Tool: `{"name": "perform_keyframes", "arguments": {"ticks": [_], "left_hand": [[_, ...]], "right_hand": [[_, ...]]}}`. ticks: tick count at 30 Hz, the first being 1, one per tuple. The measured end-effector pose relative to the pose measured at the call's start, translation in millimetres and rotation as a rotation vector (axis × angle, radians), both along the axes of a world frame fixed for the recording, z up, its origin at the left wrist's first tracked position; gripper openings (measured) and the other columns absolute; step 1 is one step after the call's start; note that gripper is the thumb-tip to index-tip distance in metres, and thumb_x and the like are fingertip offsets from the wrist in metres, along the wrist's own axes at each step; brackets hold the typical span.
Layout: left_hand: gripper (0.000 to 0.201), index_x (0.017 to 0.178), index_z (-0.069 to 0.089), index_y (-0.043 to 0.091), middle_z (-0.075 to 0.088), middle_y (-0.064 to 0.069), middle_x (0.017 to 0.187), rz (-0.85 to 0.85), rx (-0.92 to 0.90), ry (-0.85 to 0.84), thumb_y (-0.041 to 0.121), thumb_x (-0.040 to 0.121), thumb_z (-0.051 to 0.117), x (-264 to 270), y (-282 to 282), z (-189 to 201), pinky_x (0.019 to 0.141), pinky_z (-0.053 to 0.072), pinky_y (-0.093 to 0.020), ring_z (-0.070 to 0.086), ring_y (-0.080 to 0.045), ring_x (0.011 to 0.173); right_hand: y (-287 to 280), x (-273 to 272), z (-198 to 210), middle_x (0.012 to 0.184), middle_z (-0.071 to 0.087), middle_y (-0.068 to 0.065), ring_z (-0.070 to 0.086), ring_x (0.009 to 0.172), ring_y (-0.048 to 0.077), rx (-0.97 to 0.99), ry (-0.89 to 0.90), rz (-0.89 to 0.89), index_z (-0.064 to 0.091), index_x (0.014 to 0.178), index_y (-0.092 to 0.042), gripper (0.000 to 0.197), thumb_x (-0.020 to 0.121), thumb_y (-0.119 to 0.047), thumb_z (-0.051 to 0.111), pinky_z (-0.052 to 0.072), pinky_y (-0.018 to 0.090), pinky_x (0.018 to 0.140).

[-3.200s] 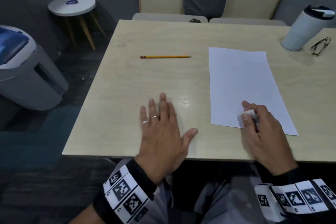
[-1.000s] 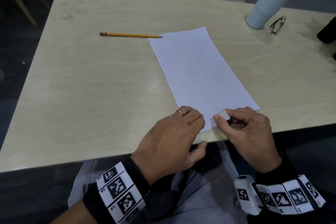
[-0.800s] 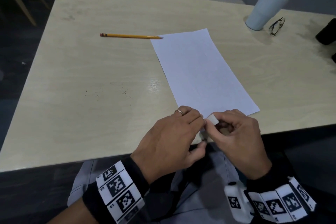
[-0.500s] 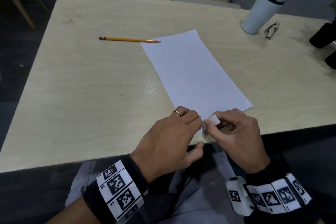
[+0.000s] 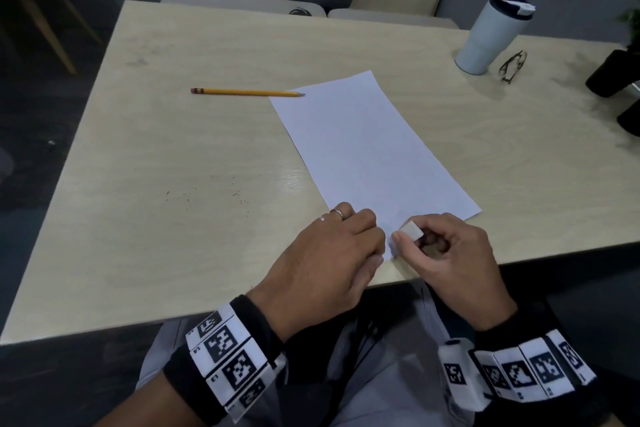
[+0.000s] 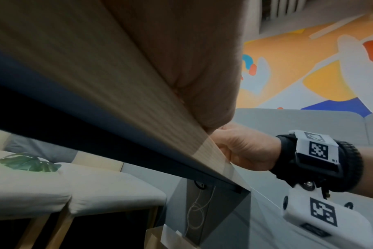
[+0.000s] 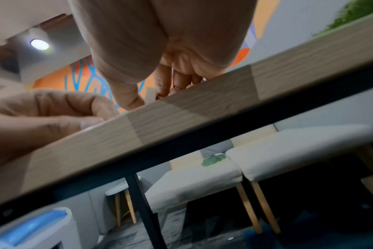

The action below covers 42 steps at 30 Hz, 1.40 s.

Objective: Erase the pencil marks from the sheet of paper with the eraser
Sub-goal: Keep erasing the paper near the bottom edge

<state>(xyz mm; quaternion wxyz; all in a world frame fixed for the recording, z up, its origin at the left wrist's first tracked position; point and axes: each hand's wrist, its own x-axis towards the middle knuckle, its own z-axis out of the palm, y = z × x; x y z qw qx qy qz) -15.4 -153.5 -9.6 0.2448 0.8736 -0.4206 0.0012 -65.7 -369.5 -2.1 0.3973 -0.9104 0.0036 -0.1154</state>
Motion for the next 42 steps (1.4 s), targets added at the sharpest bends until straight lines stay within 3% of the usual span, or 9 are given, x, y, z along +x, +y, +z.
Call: {"name": "perform_keyframes", "arguments": {"ticks": [4,8,13,17,21,26,29,34,42], "left_hand": [[0.035,0.130,0.057,0.022,0.050,0.006,0.134,0.085,0.021,-0.005,0.044,0.105,0.047,-2,0,-6,0.105,0.042,-0.037,0.046,-0.018,0.122],[0.070,0.163,0.029,0.014,0.016,-0.006,0.175,0.148,0.155,-0.001,0.059,0.109,0.026,-4,-1,-11,0.131,0.010,-0.043,0.008,-0.024,0.162],[0.062,0.160,0.037,0.016,0.023,-0.005,0.173,0.158,0.120,0.007,0.051,0.110,0.026,-6,-5,-10,0.131,0.011,-0.045,0.014,-0.024,0.162],[0.034,0.130,0.058,0.015,0.056,-0.002,0.142,0.200,0.011,-0.030,0.033,0.105,0.042,-3,-7,-6,0.122,0.031,-0.041,0.046,-0.027,0.137],[0.020,0.113,0.055,0.015,0.052,0.001,0.113,0.270,0.013,-0.035,0.028,0.104,0.043,0,-10,-3,0.098,0.042,-0.038,0.046,-0.026,0.107],[0.044,0.139,0.047,0.008,0.047,-0.010,0.136,0.319,0.174,-0.043,0.032,0.106,0.030,1,-14,-10,0.115,0.033,-0.044,0.045,-0.032,0.127],[0.069,0.164,0.021,0.001,0.016,-0.019,0.172,0.367,0.232,0.004,0.044,0.110,0.017,-2,-15,-13,0.131,0.011,-0.049,0.011,-0.037,0.161],[0.071,0.166,-0.001,0.003,-0.010,-0.017,0.175,0.350,0.298,0.023,0.045,0.110,0.006,0,-18,-14,0.132,-0.001,-0.048,-0.011,-0.033,0.162],[0.073,0.166,-0.001,0.001,-0.009,-0.019,0.174,0.345,0.332,0.012,0.045,0.107,0.002,0,-19,-15,0.132,0.000,-0.049,-0.010,-0.033,0.162]], "right_hand": [[1,0,0,0.073,0.069,-0.005,0.065,0.072,0.020,0.015,0.027,-0.008,0.076,0.079,-0.023,0.012,0.088,-0.022,0.084,0.052,0.036,0.071],[-1,2,2,0.076,0.072,-0.005,0.068,0.068,0.016,0.039,0.081,0.002,0.077,0.082,-0.024,0.011,0.089,-0.022,0.084,0.051,0.026,0.068],[5,4,2,0.080,0.068,-0.012,0.063,0.078,0.016,-0.057,-0.014,-0.003,0.075,0.085,-0.024,0.010,0.092,-0.021,0.082,0.046,0.023,0.072],[8,3,3,0.077,0.064,-0.012,0.057,0.072,0.011,-0.007,0.026,0.054,0.074,0.084,-0.022,0.011,0.092,-0.021,0.081,0.039,0.013,0.070],[13,-3,6,0.078,0.068,-0.013,0.056,0.067,0.005,0.093,0.081,0.106,0.077,0.088,-0.019,0.008,0.093,-0.016,0.082,0.039,0.009,0.068],[15,-8,3,0.080,0.064,-0.016,0.058,0.065,0.007,0.099,0.046,0.030,0.076,0.103,-0.024,0.015,0.090,-0.021,0.084,0.045,0.012,0.067],[22,-12,2,0.079,0.063,-0.015,0.060,0.071,0.011,-0.025,-0.004,0.034,0.077,0.102,-0.021,0.014,0.090,-0.024,0.083,0.042,0.011,0.071],[2,-12,-1,0.076,0.065,-0.012,0.060,0.075,0.014,-0.157,-0.067,-0.013,0.075,0.088,-0.020,0.017,0.085,-0.007,0.087,0.047,0.023,0.073],[28,-18,-2,0.071,0.057,-0.023,0.054,0.070,0.005,-0.102,-0.072,0.094,0.077,0.088,-0.020,0.015,0.085,-0.012,0.089,0.039,0.012,0.069]]}}
